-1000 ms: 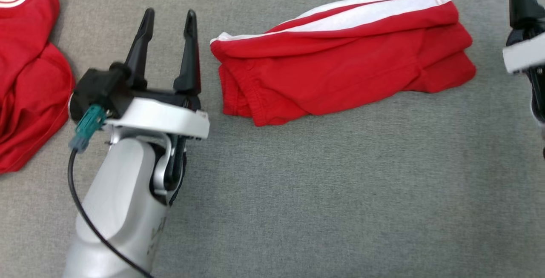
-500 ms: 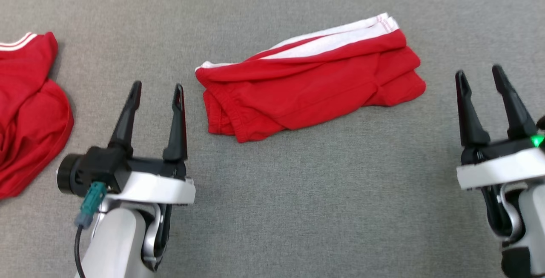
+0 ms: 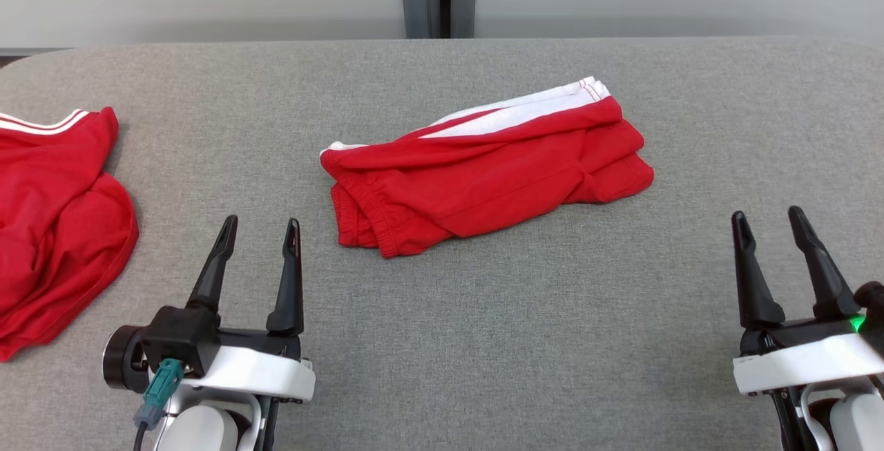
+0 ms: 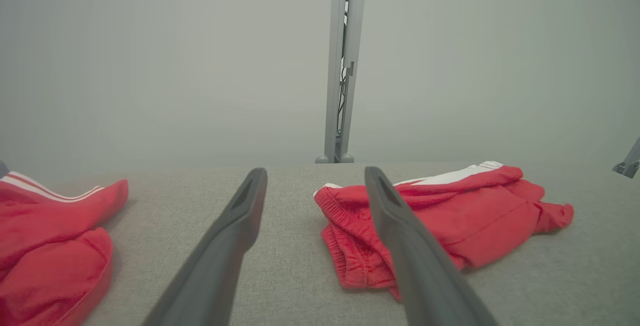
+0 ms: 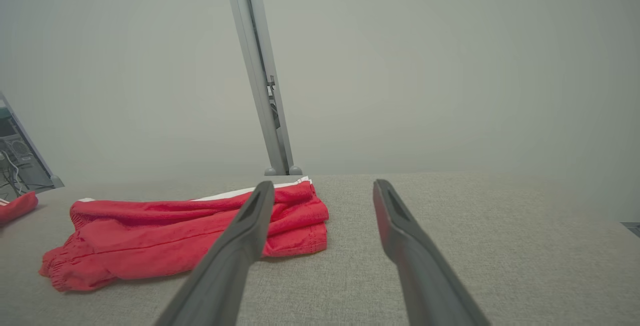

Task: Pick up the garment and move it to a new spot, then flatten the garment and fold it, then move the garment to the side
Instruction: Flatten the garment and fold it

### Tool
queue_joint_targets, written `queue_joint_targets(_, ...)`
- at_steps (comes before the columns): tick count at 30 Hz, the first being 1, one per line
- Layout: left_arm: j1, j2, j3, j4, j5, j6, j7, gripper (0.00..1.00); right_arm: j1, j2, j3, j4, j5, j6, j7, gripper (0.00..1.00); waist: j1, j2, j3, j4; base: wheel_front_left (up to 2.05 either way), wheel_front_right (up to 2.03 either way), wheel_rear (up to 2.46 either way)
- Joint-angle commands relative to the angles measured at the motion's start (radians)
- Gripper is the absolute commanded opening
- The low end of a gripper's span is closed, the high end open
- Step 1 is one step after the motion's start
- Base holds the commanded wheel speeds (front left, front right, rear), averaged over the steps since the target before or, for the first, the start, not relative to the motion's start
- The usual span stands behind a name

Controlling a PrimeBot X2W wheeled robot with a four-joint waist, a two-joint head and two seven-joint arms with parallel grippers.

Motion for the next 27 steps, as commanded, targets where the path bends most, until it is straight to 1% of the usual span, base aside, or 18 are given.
queue_joint_targets(1,0.005,0.009,0.002,0.001,-0.010,-0.001,-0.002,1.00,0.018,0.005,-0.010,-0.018,-0.008,0.000,0.004,1.00,0.0000,0.0000,-0.004,0.000,0.00,0.00,0.00)
queue_joint_targets(9,0.006,0.012,-0.003,-0.005,-0.016,0.005,0.005,1.00,0.032,0.020,-0.029,-0.045,-0.009,0.000,0.021,1.00,0.0000,0.0000,-0.002,-0.002,0.00,0.00,0.00)
queue_joint_targets(16,-0.016,0.011,-0.019,-0.016,-0.008,0.008,0.011,1.00,-0.019,0.010,-0.032,-0.014,0.015,0.000,0.036,1.00,0.0000,0.0000,0.019,0.010,0.00,0.00,0.00)
queue_joint_targets(20,-0.032,0.009,-0.028,-0.019,-0.003,0.005,0.011,1.00,-0.108,-0.010,-0.015,0.067,0.040,0.000,0.046,1.00,0.0000,0.0000,0.048,0.020,0.00,0.00,0.00)
queue_joint_targets(27,-0.083,-0.007,-0.063,-0.011,0.002,-0.014,0.006,1.00,-0.311,-0.038,0.038,0.304,0.089,0.000,0.040,1.00,0.0000,0.0000,0.114,0.065,0.00,0.00,0.00)
